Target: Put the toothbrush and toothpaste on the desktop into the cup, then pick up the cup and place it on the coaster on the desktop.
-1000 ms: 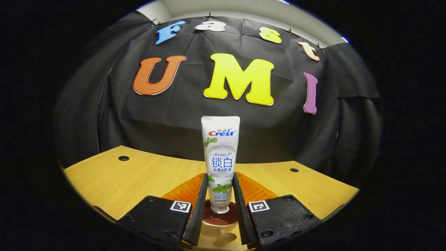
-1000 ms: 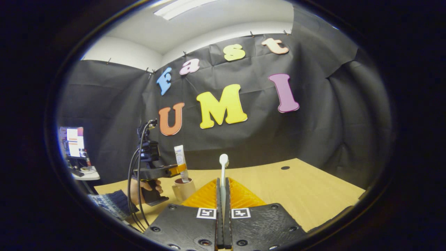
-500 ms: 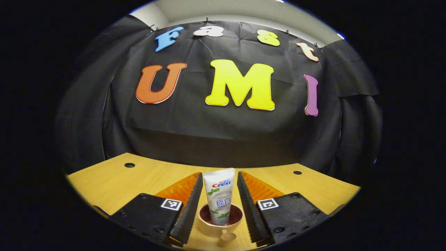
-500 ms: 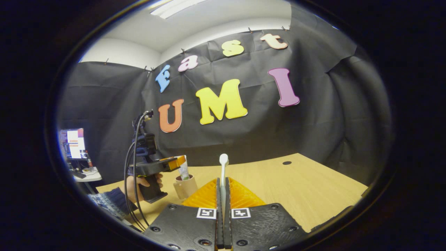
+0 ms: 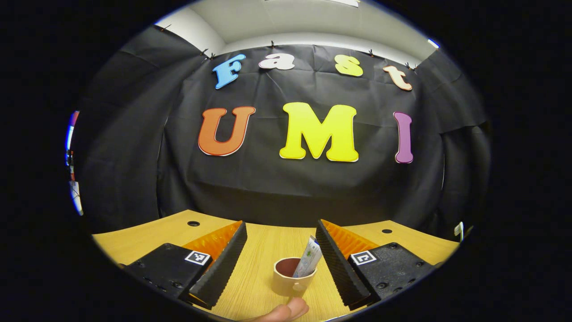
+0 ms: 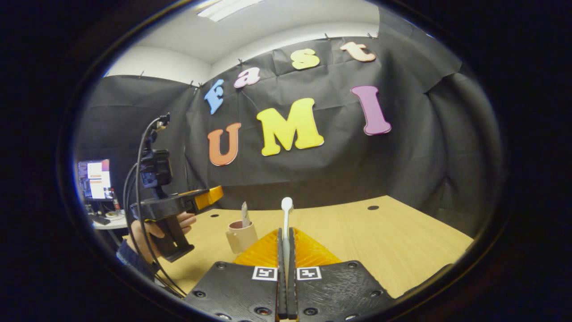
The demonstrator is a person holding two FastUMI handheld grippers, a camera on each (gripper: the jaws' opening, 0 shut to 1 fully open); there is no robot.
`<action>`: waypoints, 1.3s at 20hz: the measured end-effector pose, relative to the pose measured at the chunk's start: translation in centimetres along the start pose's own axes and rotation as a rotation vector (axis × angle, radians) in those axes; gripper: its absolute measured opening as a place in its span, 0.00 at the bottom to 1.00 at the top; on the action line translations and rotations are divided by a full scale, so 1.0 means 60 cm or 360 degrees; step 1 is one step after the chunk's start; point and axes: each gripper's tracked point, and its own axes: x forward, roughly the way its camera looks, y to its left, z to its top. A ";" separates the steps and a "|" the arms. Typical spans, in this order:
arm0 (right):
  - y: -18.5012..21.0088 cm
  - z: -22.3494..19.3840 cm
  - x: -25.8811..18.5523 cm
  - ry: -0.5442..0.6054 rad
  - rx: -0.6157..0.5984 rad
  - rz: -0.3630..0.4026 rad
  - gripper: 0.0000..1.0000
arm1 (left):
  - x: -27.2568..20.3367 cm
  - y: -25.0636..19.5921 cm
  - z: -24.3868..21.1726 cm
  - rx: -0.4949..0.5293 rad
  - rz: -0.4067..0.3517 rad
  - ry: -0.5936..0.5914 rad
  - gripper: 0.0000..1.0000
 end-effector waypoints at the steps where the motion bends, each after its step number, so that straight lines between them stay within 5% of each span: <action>1: 0.008 0.001 0.007 0.0001 -0.0016 0.0016 0.01 | -0.010 0.002 -0.001 0.0020 0.0003 0.0015 0.98; 6: 0.071 0.015 0.061 0.0045 0.0030 0.0100 0.01 | -0.059 -0.014 0.022 0.0072 -0.0090 0.0000 0.98; 11: 0.148 0.069 0.139 0.0074 0.0120 0.0193 0.01 | -0.085 0.028 0.050 0.0143 -0.0035 -0.0017 1.00; 16: 0.222 0.117 0.256 0.0076 0.0212 0.0239 0.01 | -0.100 0.095 0.064 -0.0007 0.0018 0.0026 0.98; 18: 0.259 0.110 0.305 0.0113 0.0238 0.0277 0.01 | -0.102 0.121 0.066 -0.0059 0.0046 0.0038 0.89; 19: 0.275 0.101 0.330 0.0134 0.0224 0.0284 0.01 | -0.104 0.132 0.068 -0.0074 0.0053 0.0033 0.98; 21: 0.303 0.085 0.375 0.0137 0.0151 0.0295 0.02 | -0.103 0.141 0.071 -0.0086 0.0046 0.0023 0.98; 22: 0.313 0.073 0.397 0.0135 0.0110 0.0295 0.00 | -0.103 0.145 0.071 -0.0091 0.0045 0.0023 0.89; 26: 0.321 0.025 0.467 0.0126 -0.0021 0.0228 0.01 | -0.102 0.156 0.063 -0.0104 0.0029 0.0041 0.98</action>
